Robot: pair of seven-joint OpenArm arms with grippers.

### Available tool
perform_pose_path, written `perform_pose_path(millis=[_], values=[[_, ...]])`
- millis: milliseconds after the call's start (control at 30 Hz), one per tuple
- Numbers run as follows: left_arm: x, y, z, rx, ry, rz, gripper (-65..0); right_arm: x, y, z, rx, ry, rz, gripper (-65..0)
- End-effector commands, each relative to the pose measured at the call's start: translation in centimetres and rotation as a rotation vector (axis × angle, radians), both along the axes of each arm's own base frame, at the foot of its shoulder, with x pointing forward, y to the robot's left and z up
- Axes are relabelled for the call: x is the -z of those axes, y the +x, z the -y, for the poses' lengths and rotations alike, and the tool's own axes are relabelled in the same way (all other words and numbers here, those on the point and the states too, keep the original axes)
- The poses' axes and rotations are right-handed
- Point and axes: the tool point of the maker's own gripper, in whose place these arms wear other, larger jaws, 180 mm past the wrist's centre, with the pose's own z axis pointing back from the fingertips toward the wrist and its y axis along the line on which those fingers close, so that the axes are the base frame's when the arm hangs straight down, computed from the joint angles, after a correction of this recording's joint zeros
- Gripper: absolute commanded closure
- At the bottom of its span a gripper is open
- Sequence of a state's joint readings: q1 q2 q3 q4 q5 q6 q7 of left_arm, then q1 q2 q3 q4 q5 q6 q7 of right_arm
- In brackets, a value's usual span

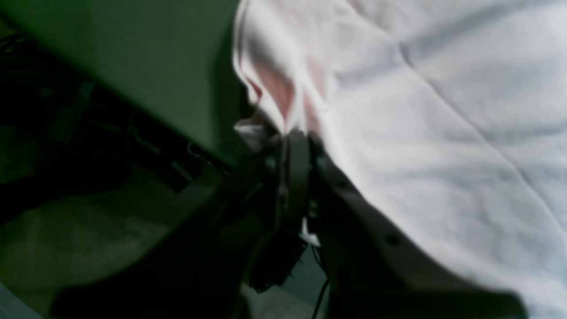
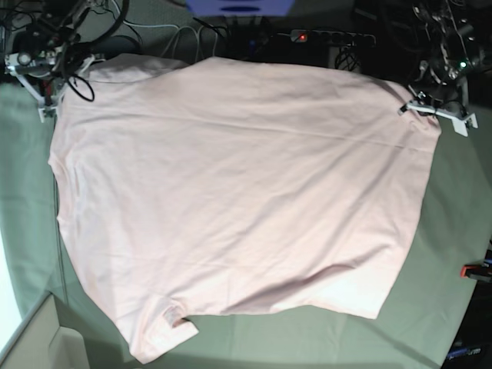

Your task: Layout the t-shirt on the table in an organized manner, then fold the t-shirt properly

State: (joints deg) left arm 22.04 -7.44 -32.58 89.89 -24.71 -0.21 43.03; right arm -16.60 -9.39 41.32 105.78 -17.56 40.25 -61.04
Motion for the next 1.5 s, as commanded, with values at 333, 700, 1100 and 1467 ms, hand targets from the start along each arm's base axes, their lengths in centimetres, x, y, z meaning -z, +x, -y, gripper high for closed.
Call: perform_pose_path(millis=[333, 700, 1100, 1467], values=[[-0.8, 0.5, -0.8, 0.002, 0.025, 0.026, 0.0, 3.4, 1.0, -1.4, 0.032, 0.108, -0.027, -38.0], [-0.8, 0.6, -0.8, 0.003, 0.026, 0.028, 0.0, 4.6, 1.4, -2.2, 0.035, 0.151, -0.041, -34.3], [-2.3, 0.9, -0.6, 0.018, 0.047, 0.062, 0.0, 0.0, 4.1, 0.6, 0.02, 0.02, 0.079, 0.0], [-4.1, 2.0, -0.5, 0.033, 0.069, 0.11, 0.0, -2.6, 5.7, 1.9, 0.01, -0.047, 0.146, 0.0]])
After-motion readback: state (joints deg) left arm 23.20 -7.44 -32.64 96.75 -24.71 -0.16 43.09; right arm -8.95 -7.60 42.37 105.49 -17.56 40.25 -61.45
